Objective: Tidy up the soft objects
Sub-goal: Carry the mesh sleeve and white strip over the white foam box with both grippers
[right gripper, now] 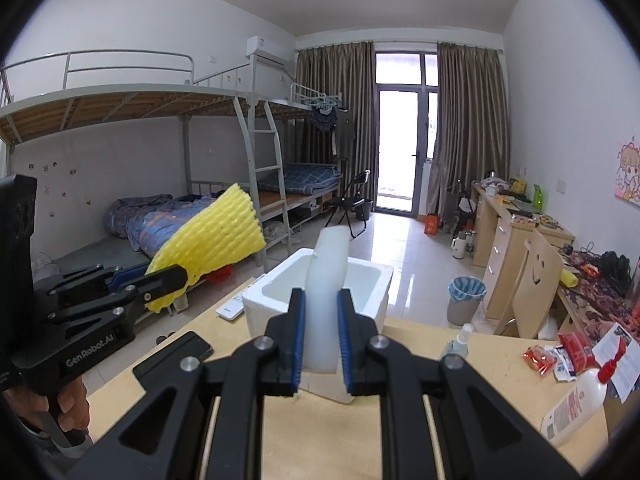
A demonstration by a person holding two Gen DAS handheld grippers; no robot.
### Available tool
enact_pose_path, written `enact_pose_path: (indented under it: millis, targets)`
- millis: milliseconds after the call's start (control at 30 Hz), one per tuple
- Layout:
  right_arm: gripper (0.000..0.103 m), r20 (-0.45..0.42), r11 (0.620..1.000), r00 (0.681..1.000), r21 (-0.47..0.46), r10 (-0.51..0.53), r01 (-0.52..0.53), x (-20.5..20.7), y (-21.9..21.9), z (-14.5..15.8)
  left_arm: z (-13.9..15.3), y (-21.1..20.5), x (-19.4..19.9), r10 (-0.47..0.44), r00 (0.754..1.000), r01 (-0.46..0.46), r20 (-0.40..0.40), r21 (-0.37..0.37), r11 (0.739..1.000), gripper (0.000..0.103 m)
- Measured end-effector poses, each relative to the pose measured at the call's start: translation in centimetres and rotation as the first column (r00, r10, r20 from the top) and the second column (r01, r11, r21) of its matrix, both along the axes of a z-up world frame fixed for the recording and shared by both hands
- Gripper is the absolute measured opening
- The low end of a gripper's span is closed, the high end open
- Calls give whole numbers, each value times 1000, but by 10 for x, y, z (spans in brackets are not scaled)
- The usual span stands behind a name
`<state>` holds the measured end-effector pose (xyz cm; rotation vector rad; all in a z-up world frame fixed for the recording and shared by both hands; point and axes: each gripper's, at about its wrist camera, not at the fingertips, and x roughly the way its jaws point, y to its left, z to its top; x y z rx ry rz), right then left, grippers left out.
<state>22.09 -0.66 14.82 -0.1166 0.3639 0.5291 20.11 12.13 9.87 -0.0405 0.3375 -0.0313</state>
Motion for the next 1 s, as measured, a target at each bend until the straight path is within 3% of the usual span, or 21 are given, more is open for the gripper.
enact_pose_path:
  millis: [1000]
  targets:
    - [19, -39, 1000, 999, -17, 1, -1, 73, 36, -13, -6, 11, 100, 30, 998, -31, -60, -14, 999, 19]
